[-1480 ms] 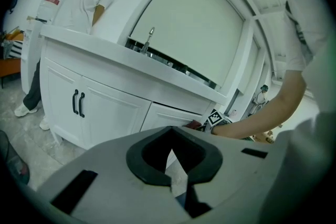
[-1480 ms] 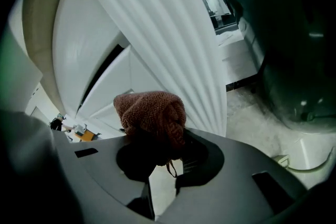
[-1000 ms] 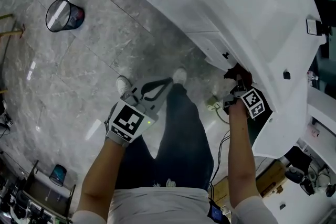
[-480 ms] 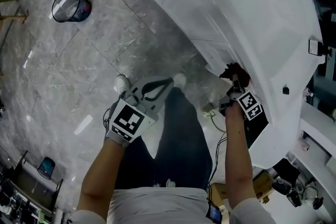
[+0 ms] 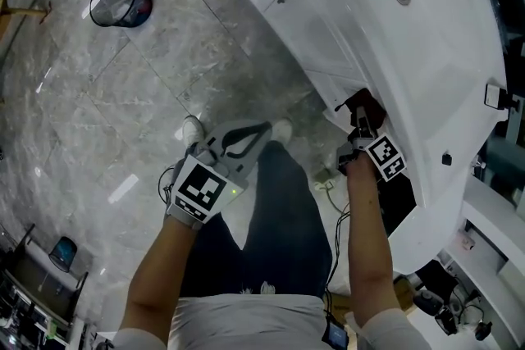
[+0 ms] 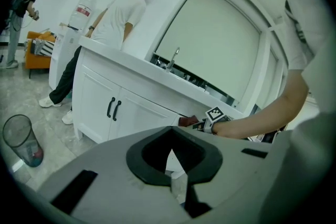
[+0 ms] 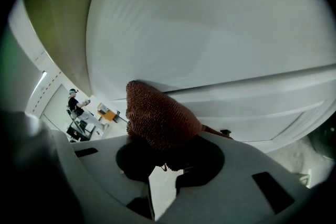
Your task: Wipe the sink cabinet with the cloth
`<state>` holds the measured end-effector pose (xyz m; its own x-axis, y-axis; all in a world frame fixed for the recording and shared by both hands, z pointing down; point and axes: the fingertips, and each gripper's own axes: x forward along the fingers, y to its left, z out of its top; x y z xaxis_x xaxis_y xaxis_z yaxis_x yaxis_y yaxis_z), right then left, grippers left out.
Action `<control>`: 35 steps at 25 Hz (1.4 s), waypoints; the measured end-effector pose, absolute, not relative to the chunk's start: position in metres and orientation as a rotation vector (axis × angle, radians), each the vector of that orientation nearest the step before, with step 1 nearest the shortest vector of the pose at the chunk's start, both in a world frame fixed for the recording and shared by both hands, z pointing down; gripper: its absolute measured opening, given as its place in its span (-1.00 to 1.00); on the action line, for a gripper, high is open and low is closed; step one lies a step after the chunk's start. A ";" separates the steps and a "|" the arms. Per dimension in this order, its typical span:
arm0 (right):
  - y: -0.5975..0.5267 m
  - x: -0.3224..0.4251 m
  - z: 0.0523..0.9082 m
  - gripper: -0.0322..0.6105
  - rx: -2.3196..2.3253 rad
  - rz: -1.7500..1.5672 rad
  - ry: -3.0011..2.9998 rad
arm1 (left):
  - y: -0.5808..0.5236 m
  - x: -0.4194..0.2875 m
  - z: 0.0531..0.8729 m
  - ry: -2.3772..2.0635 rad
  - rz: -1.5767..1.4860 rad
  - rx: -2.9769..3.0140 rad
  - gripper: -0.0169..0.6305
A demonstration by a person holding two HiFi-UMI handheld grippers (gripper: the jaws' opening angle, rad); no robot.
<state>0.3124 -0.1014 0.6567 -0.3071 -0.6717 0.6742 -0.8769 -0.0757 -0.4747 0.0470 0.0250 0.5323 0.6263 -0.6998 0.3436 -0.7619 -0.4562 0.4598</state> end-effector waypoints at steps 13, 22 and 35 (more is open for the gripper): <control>-0.079 0.277 0.684 -0.63 1.763 1.431 -1.900 | 0.030 0.033 0.540 -1.143 0.156 2.233 -0.92; -0.110 0.310 0.708 -0.63 2.053 1.429 -1.834 | 0.025 0.038 0.554 -1.092 0.210 2.267 -0.92; -0.110 0.317 0.750 -0.63 2.052 1.485 -1.897 | 0.008 0.051 0.577 -1.021 0.298 2.341 -0.92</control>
